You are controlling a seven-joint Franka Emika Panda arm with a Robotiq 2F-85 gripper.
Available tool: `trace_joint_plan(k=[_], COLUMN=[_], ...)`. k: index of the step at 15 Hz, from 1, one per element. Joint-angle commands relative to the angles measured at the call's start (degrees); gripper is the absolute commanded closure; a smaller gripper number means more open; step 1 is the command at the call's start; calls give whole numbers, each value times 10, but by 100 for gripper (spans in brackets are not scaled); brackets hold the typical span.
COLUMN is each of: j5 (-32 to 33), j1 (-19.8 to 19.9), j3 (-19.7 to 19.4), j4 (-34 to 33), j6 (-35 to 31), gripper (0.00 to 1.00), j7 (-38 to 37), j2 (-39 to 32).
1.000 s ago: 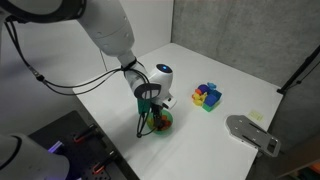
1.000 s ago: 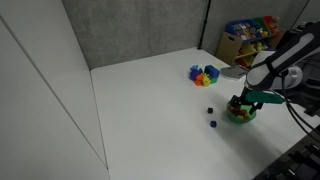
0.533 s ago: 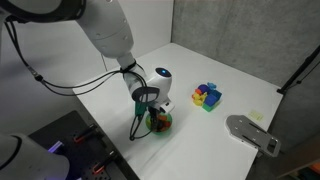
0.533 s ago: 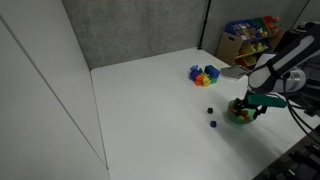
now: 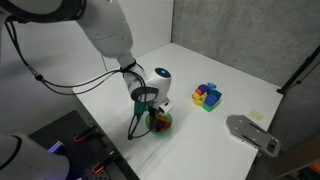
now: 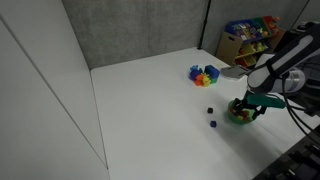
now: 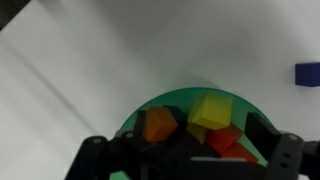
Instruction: Remove a yellow block in the green bowl and place it on the worktop
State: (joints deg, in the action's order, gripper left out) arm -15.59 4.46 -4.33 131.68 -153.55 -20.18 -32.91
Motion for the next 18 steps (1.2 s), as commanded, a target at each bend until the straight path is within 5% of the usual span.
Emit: trace_joint_plan(k=[1,11,16,18], j5=[-12,-15,-19,-19], j1=[4,4,6,6], j3=[8,-7,-10,-11], j4=[-8,-35,-46,-48], j6=[-1,26,37,43], gripper=[0,0,40,40], j7=[13,-11,-13,-12], j2=[-9,-30,-38,-39])
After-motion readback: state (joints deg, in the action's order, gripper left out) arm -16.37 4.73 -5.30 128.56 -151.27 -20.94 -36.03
